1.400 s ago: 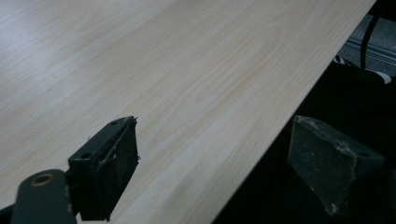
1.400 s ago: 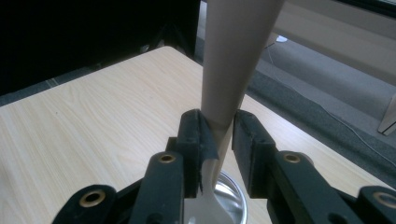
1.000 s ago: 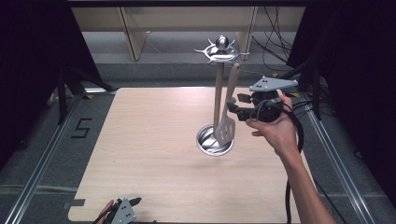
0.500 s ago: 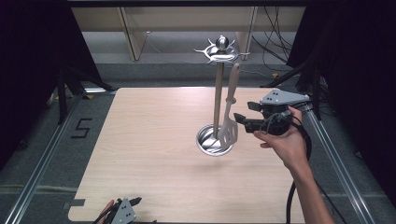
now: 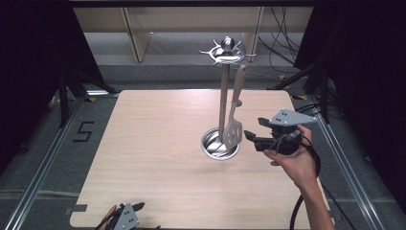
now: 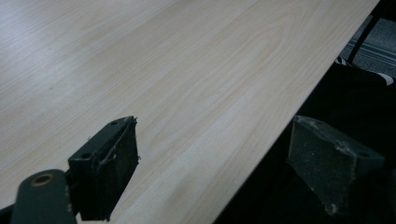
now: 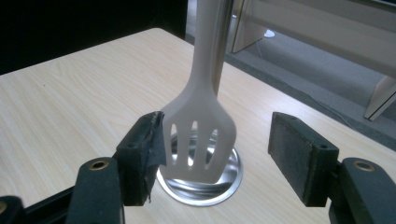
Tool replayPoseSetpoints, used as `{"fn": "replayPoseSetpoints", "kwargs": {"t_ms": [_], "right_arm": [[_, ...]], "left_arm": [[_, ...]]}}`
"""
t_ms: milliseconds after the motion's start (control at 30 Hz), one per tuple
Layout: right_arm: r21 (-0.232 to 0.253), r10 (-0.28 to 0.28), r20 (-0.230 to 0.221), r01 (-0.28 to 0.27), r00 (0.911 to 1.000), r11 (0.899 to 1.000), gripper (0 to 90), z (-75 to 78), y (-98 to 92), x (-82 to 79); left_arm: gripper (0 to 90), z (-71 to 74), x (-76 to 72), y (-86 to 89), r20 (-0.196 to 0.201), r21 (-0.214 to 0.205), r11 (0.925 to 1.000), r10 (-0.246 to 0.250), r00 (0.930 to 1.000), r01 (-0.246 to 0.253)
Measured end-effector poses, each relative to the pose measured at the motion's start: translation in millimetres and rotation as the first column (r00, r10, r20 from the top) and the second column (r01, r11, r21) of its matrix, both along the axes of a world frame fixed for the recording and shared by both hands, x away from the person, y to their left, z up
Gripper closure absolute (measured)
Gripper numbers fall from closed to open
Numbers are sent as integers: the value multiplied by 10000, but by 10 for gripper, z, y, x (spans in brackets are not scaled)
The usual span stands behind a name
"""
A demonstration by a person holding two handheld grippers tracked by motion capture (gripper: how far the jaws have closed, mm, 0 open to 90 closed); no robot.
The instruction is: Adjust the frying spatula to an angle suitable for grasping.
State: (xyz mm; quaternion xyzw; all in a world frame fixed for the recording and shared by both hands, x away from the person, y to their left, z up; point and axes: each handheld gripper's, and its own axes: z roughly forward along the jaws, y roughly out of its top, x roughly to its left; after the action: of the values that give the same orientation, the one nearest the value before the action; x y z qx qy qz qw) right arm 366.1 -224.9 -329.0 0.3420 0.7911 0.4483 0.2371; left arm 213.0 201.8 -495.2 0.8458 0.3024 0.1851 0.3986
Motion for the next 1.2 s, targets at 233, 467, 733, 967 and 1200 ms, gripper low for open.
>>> {"fn": "replayPoseSetpoints", "kwargs": {"t_ms": [233, 467, 733, 967, 1200], "right_arm": [[174, -55, 34, 54, 10000, 9998, 355, -215, -57, -99], [296, 55, -344, -45, 9994, 9996, 335, -334, -124, -173], [298, 220, -741, -198, 9970, 9994, 332, -506, -201, -198], [213, 355, -651, -342, 9972, 9992, 327, -609, -209, -204], [-26, 370, -940, -374, 9949, 9993, 311, -734, -233, -204]], "left_arm": [[151, 1, 10, 13, 116, 4, 9999, -160, 9998, 160], [149, -2, 1, 3, -142, -227, 9997, 9, 9999, -12], [149, 9, 9, -6, 150, -113, 9997, -227, 9996, 229], [149, 8, 1, -23, -62, -56, 9996, -283, 9996, 283], [149, -5, 3, -31, -73, -165, 9998, -59, 10000, 58]]}}
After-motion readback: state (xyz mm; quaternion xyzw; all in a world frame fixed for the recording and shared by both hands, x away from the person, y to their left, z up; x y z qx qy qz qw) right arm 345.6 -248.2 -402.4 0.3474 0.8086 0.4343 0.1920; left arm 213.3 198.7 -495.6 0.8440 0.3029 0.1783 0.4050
